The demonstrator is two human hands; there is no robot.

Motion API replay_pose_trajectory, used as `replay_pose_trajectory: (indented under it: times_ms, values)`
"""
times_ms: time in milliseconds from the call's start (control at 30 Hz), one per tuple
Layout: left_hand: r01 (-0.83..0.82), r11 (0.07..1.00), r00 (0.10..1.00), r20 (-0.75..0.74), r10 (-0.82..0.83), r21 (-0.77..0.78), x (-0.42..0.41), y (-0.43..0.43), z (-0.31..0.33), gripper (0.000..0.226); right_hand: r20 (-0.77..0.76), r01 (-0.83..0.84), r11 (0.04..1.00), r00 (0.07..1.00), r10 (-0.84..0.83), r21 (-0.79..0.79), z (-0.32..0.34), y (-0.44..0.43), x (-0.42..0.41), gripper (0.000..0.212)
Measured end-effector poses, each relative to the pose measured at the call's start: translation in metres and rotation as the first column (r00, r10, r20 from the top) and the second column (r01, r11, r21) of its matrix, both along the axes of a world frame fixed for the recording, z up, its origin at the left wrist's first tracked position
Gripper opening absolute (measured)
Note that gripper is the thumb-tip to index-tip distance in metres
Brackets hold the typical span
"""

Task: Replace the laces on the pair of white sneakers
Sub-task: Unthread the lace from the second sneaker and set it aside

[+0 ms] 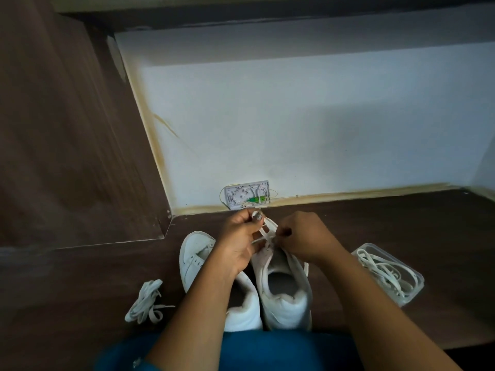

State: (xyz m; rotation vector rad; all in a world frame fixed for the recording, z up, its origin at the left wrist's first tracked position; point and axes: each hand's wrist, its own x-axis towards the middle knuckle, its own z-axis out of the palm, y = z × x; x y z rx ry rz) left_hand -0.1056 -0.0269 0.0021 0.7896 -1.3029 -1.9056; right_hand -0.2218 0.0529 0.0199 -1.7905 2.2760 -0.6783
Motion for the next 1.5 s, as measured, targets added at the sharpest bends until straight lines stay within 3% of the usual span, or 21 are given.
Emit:
replay_pose_trajectory:
  times_ms: [100,167,233,333,400,567,700,767,833,900,967,1033,1100,1200,1300,1400,1500]
  values:
    - [0.055,0.998,0.998,0.03,-0.054,-0.006,0.002,0.0,-0.001,0.027,0.078,0.058,0.973,0.996,-0.041,-0.225,0.004,-0.003,0.004,0.016]
    - [0.116,0.985,0.984,0.152,-0.096,-0.125,0.001,0.005,-0.003,0.027,0.196,0.14,0.917,0.978,-0.069,-0.373,0.01,-0.005,0.008,0.022]
    - [0.177,0.945,0.949,0.3,-0.091,-0.275,-0.003,0.01,-0.005,0.027,0.276,0.142,0.897,0.961,-0.023,-0.418,0.014,-0.005,0.012,0.032]
    - [0.097,0.937,0.942,0.334,0.022,-0.335,-0.008,0.009,-0.01,0.039,0.307,0.078,0.924,0.951,0.044,-0.375,0.011,-0.003,0.011,0.028]
    - [0.025,0.968,0.968,0.248,0.038,-0.248,-0.008,0.009,-0.009,0.027,0.362,0.1,0.945,0.932,0.021,-0.311,0.009,0.0,0.004,0.011]
    - [-0.072,0.996,0.987,0.138,0.079,-0.056,-0.005,0.006,-0.005,0.021,0.248,-0.007,1.0,0.969,0.005,0.007,0.003,0.005,0.0,0.023]
    - [-0.009,0.992,0.979,0.2,0.034,-0.128,-0.008,0.01,-0.007,0.019,0.333,-0.007,0.998,0.943,-0.016,0.067,0.004,0.009,-0.001,0.029]
    - [0.037,0.985,0.971,0.24,0.005,-0.169,-0.009,0.012,-0.008,0.015,0.269,0.021,0.995,0.962,-0.045,0.093,0.001,0.008,-0.003,0.035]
    - [0.059,0.977,0.962,0.271,-0.001,-0.207,-0.01,0.013,-0.006,0.015,0.173,0.075,0.994,0.981,-0.087,0.076,-0.003,0.005,-0.005,0.026]
    - [-0.002,0.991,0.979,0.204,0.031,-0.137,-0.008,0.014,0.0,0.021,0.145,0.113,0.992,0.982,-0.12,0.051,-0.006,0.002,-0.007,0.016]
    - [-0.103,0.992,0.995,0.015,0.102,0.075,-0.002,0.011,0.009,0.025,0.139,0.155,0.987,0.977,-0.159,0.044,-0.008,0.001,-0.008,0.01]
    - [-0.143,0.958,0.97,-0.155,0.185,0.249,0.007,0.003,0.015,0.027,0.143,0.175,0.984,0.973,-0.179,0.04,-0.007,0.002,-0.009,0.018]
    - [-0.132,0.945,0.952,-0.227,0.205,0.299,0.015,-0.005,0.017,0.032,0.148,0.125,0.991,0.98,-0.131,0.046,-0.006,0.002,-0.008,0.018]
    - [-0.098,0.982,0.98,-0.158,0.124,0.163,0.015,-0.003,0.019,0.033,0.02,0.016,0.997,1.0,-0.018,0.08,-0.006,0.0,-0.003,0.021]
    - [-0.072,0.997,0.994,-0.083,0.072,-0.004,0.011,0.003,0.02,0.027,-0.134,0.027,0.999,0.991,-0.022,0.038,-0.006,-0.002,0.004,0.017]
    - [-0.001,0.969,0.979,0.197,0.052,-0.249,0.01,0.004,0.014,0.024,-0.086,0.072,0.99,0.993,-0.083,-0.125,-0.005,-0.002,0.005,0.013]
    - [0.189,0.894,0.892,0.452,0.017,-0.406,0.007,0.005,0.004,0.026,0.044,0.107,0.969,0.994,-0.1,-0.224,-0.001,-0.003,0.005,0.006]
